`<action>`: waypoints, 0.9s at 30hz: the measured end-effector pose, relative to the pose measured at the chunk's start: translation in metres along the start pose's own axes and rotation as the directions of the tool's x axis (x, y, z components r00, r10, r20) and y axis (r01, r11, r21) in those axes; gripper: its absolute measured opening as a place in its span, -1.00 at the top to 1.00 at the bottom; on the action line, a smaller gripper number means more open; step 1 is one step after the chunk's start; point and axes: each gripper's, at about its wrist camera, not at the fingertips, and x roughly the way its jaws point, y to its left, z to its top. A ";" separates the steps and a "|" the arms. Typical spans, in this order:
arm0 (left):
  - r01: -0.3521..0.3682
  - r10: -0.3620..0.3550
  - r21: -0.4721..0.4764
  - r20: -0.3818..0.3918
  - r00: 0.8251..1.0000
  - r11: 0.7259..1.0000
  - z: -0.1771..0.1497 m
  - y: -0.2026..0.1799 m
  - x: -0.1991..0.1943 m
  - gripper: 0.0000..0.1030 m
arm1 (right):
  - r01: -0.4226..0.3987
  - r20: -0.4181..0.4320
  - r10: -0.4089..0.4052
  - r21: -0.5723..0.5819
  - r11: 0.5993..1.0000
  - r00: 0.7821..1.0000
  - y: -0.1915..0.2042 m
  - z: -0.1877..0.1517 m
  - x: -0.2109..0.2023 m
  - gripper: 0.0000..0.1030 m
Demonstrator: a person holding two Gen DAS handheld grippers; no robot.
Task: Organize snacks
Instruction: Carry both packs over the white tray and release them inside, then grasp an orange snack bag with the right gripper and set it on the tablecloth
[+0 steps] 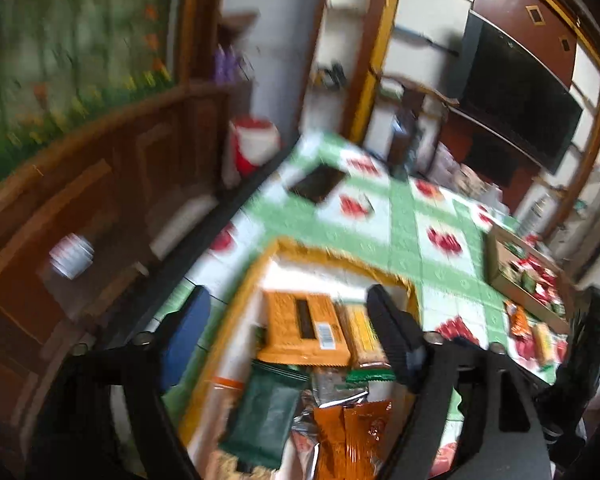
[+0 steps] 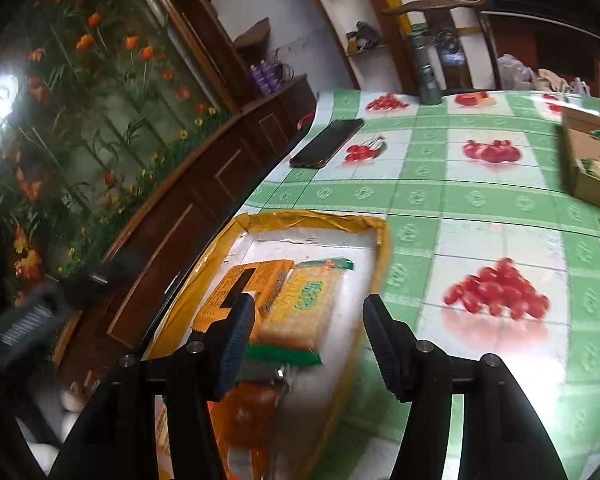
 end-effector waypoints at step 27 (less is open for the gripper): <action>0.345 -0.320 0.145 -0.170 0.932 0.928 -0.087 -0.091 -0.052 -1.00 | 0.283 0.099 -0.329 0.319 0.904 0.939 -0.203 -0.049 -0.149 -0.22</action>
